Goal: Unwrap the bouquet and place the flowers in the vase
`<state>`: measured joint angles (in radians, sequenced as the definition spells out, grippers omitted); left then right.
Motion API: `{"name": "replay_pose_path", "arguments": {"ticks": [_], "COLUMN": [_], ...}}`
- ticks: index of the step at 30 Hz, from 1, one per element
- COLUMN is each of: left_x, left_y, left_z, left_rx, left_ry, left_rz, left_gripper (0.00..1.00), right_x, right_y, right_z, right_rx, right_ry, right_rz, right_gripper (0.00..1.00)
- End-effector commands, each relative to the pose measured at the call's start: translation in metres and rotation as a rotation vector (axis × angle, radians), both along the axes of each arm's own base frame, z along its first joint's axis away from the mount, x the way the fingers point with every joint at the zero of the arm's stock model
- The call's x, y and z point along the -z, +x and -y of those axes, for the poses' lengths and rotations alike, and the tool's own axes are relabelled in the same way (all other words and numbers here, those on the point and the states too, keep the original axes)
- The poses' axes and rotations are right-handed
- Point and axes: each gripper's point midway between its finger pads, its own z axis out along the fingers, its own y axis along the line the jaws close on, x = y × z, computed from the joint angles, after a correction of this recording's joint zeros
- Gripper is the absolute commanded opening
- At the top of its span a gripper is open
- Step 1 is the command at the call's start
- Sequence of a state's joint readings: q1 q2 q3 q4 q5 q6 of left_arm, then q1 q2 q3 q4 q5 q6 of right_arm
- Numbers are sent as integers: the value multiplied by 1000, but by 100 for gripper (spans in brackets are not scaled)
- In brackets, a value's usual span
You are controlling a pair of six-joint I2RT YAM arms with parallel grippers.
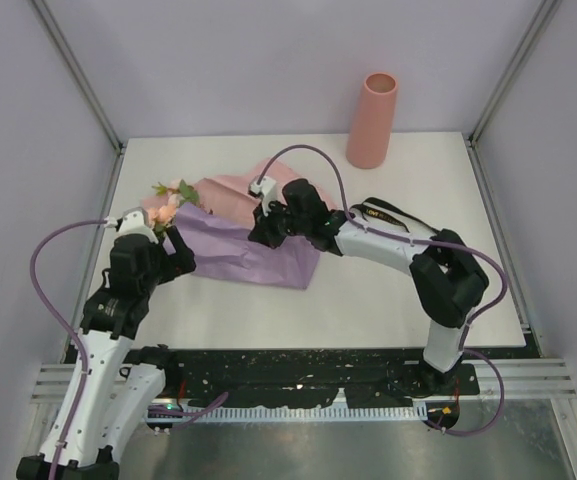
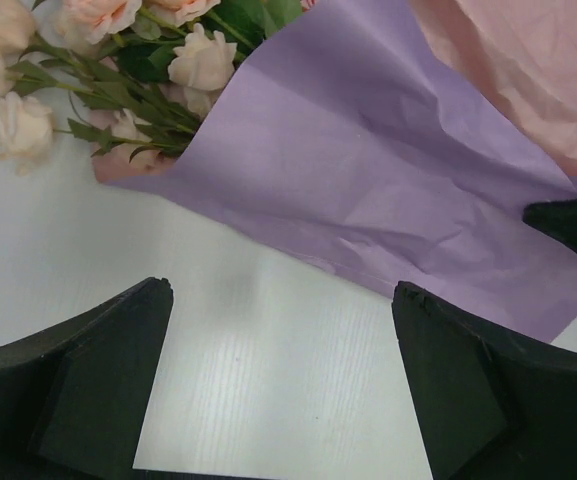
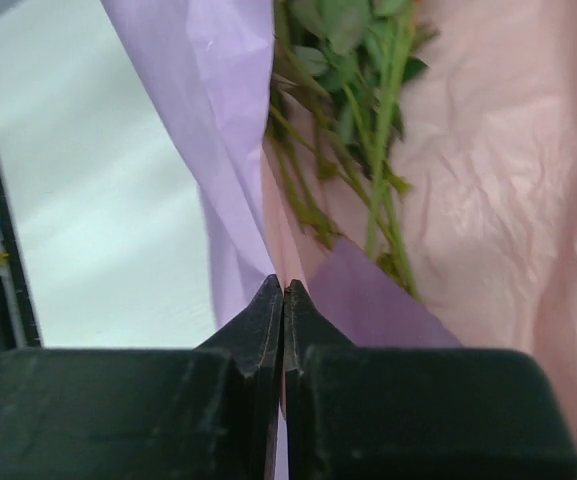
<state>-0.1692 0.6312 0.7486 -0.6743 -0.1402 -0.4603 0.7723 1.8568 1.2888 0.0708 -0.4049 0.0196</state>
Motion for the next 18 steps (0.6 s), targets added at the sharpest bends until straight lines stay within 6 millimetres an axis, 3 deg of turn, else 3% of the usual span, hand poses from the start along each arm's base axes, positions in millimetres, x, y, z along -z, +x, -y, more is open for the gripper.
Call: {"name": "replay_pose_path", "arguments": {"ticks": [1,7,11,12,13,14,18], "left_x": [-23,-65,-96,-99,-99,-97,-67], "left_y": [2,-15,-25,-26,-25,-25,-17], "left_z": [-19,-25,-18,-15,-10,-5,5], "left_rx": [-138,-221,-191,-172,-148,-126,-85], "left_ry": [8,-53,-126,-137,-150,-160,-168], "left_rz": [-6,4,118,126,122,111,29], "left_gripper": [96,95,94,94,94,94,94], "right_x": [-56,-57,-40,-32,-26,-16,14], "right_y": [-42,-103,-145,-155,-157,-163,-176], "right_z": [-22,-35,-44,-45,-45,-44,-37], "right_rx": [-98,-148,-203,-211,-200,-195,-186], "right_ry": [103,188,193,182,175,161,109], "right_rz": [95,65,36,24,13,7,-47], "right_gripper": [6,5,6,12,15,25,47]}}
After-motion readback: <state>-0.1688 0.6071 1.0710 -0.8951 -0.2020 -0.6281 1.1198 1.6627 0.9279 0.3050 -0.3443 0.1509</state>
